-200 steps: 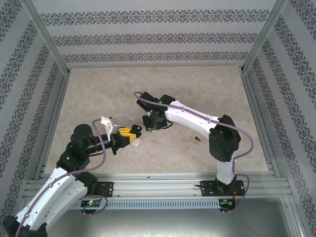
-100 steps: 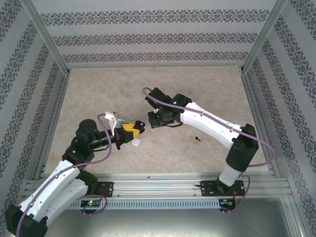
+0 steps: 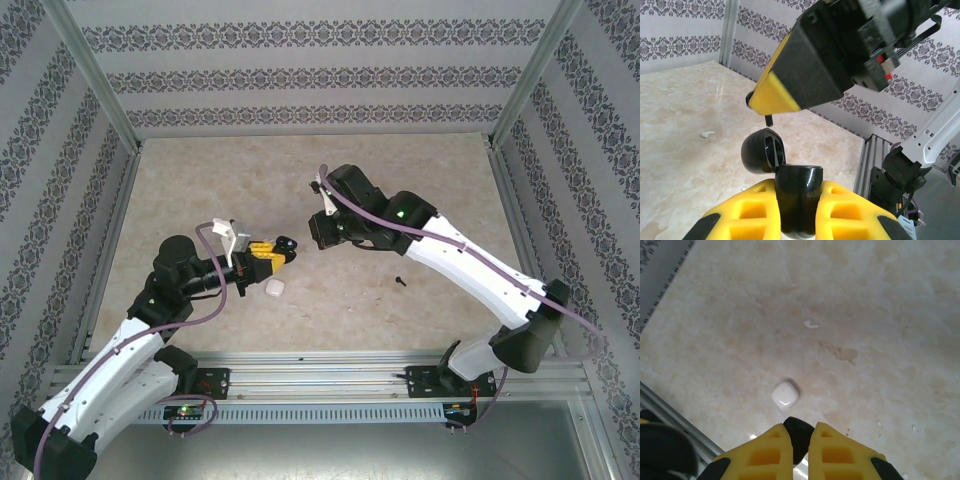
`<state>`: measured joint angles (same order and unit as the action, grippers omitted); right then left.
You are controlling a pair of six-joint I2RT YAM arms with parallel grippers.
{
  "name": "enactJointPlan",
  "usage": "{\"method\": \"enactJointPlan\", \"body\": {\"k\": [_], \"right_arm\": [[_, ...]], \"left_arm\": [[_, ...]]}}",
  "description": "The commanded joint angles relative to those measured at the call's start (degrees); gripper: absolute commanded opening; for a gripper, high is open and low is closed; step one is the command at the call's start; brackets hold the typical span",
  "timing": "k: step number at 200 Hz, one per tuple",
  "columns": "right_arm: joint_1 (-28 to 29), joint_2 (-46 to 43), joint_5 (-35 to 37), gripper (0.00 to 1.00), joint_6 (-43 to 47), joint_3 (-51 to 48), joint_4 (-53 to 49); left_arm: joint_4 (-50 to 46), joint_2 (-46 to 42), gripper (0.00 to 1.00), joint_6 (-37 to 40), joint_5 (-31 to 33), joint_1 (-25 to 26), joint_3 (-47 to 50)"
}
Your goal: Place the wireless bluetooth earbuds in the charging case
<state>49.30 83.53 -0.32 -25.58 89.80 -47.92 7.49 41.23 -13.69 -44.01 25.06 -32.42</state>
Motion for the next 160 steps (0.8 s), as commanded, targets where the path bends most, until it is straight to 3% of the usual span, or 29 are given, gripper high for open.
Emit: {"method": "enactJointPlan", "body": {"k": [1, 33, 76, 160], "right_arm": [[0.7, -3.9, 0.1, 0.08, 2.5, -1.2, 4.2], [0.9, -8.3, -1.2, 0.08, 1.2, -3.3, 10.7], [1.0, -10.6, -8.1, 0.08, -3.5, -5.8, 20.8], [2.0, -9.4, -13.4, 0.07, -5.1, -5.5, 23.4]], "left_arm": [[7.4, 0.8, 0.00, -3.2, -2.0, -0.4, -1.3], [14.3, 2.1, 0.00, -6.3, -0.6, -0.3, -0.7], [24.3, 4.8, 0.00, -10.8, 1.5, -0.4, -0.4], [30.6, 6.6, 0.00, -13.5, 2.0, -0.3, -0.5]]}}
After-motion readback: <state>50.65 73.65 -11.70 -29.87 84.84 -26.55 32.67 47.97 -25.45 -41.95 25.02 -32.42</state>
